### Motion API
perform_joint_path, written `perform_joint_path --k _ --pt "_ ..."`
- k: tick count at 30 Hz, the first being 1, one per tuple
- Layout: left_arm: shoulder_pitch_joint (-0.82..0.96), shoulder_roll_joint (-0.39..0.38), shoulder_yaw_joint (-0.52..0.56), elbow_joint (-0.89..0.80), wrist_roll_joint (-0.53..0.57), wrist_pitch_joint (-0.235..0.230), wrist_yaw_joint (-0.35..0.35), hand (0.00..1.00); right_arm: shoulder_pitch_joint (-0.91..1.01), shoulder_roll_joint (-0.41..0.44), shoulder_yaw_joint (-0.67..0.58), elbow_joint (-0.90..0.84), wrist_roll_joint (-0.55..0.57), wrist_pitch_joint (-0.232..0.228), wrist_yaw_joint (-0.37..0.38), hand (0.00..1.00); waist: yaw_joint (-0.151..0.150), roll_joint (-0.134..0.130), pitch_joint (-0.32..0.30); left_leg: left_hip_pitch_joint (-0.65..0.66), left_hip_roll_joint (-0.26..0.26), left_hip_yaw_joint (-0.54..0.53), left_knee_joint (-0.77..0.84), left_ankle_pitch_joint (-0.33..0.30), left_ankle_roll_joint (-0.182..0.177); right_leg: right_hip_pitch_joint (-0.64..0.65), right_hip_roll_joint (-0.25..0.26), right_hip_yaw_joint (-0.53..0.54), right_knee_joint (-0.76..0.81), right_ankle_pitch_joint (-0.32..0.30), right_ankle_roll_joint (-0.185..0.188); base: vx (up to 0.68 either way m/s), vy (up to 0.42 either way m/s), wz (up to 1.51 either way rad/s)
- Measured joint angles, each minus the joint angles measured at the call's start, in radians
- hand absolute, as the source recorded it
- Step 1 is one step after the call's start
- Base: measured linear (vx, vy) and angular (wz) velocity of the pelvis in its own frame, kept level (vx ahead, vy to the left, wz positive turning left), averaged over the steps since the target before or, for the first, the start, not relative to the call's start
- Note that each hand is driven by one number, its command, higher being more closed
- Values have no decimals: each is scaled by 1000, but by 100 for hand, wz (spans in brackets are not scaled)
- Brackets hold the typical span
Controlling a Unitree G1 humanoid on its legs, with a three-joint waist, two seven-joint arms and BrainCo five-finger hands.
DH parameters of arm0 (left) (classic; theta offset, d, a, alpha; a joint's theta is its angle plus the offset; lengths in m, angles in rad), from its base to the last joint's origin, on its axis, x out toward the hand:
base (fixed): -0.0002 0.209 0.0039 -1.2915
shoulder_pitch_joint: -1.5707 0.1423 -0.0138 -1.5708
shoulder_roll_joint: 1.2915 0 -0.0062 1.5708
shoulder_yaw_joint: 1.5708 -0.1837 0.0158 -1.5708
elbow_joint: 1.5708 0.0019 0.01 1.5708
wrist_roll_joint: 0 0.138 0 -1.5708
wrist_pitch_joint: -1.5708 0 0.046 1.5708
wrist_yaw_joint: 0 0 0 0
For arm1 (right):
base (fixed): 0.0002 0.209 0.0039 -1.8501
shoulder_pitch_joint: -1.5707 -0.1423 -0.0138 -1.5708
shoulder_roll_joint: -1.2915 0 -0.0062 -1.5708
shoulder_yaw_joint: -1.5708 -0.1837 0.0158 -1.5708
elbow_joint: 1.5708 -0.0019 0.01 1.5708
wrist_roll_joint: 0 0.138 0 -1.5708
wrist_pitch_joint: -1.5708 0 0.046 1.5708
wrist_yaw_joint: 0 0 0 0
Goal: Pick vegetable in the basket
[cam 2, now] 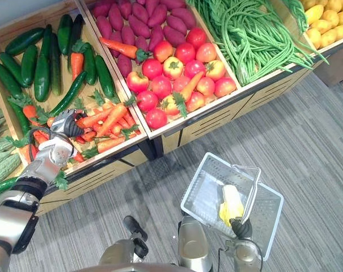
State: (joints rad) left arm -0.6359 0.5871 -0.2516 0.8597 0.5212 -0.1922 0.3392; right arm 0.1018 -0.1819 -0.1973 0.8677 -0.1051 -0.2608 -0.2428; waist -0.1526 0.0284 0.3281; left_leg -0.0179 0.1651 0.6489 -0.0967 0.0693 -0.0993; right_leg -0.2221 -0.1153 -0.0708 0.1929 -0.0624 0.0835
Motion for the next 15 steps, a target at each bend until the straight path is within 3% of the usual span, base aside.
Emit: perform_joint_path --k 8,15 --pt "5 -35 -21 20 -4 -15 -32 100 0 -2 9 0 0 -1 -9 100 -3 0 0 7 -8 -15 0 3 2 7 -13 -24 20 -15 0 18 -3 7" --pt "35 -32 -17 -11 3 -25 -9 100 9 -2 2 10 -4 6 -9 100 -10 4 -1 44 -10 -62 0 6 2 83 -23 -83 -1 -15 0 21 -2 18"
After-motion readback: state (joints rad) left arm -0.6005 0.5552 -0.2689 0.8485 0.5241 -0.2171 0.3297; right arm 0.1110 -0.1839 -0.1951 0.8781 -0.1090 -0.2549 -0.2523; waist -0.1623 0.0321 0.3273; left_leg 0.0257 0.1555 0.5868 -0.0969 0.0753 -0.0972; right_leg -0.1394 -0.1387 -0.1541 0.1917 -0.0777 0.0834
